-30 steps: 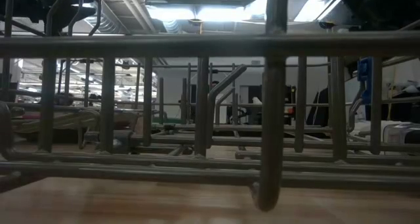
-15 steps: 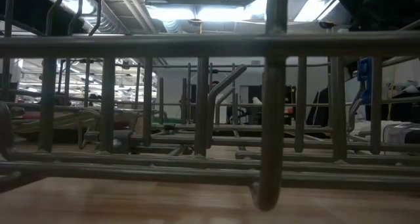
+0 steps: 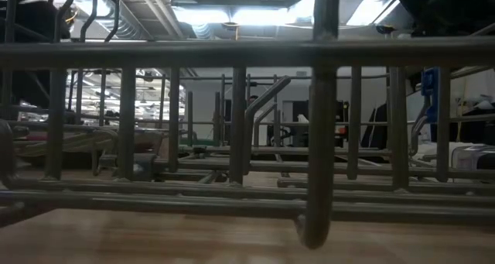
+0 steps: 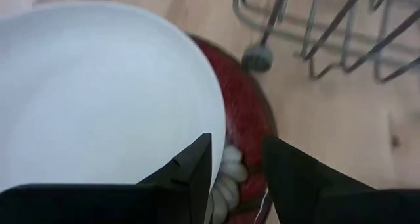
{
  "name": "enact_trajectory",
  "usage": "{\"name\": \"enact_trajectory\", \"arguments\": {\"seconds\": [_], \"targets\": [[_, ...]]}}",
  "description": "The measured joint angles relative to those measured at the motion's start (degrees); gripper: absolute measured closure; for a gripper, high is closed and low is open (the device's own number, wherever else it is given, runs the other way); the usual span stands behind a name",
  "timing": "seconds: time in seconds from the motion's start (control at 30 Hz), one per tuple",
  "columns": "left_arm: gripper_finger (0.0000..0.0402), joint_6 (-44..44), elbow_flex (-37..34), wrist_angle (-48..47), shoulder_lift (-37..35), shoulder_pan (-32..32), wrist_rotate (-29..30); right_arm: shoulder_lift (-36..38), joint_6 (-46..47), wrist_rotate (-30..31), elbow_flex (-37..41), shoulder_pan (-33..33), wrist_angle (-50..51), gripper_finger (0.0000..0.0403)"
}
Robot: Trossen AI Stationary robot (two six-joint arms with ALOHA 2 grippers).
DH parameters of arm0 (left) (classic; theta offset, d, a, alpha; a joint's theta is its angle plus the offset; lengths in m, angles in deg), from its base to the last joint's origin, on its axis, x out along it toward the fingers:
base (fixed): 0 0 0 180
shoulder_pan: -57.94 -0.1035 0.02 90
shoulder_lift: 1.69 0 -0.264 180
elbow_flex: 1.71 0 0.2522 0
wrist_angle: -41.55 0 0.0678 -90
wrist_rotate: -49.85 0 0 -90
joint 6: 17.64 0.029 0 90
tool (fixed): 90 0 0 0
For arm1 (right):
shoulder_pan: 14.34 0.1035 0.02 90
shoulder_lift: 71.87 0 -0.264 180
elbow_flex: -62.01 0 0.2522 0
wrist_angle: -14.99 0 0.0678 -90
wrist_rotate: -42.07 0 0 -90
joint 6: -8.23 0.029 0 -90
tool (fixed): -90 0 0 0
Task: Sort dishes
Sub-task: Put the white plate into the dish rack
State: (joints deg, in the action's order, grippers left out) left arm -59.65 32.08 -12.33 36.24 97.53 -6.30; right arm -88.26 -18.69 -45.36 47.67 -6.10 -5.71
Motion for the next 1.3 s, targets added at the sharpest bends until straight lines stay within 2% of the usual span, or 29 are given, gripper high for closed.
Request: {"name": "enact_trajectory", "arguments": {"seconds": [0.47, 0.9, 1.03, 1.23, 1.3], "targets": [[0.0276, 7.77, 0.00, 0.05, 6.18, -8.32, -8.09, 0.00, -0.46, 0.02, 0.00, -0.01, 0.33, 0.0249], [0.0280, 7.53, 0.00, 0.43, 9.49, -12.45, -8.46, 0.00, -0.47, 0.02, 0.00, -0.01, 1.05, 0.0249], [0.0311, 7.51, 0.00, 0.60, 9.95, -12.58, -8.59, 0.00, -0.46, 0.02, 0.00, -0.01, 1.76, 0.0249], [0.0383, 7.69, 0.00, 0.72, 9.93, -12.58, -9.10, -0.01, -0.46, 0.02, -0.02, -0.01, 1.75, 0.0249], [0.0394, 7.42, 0.02, 0.70, 9.91, -12.58, -8.80, -0.02, -0.46, 0.02, 0.00, -0.01, 1.77, 0.0249]]}}
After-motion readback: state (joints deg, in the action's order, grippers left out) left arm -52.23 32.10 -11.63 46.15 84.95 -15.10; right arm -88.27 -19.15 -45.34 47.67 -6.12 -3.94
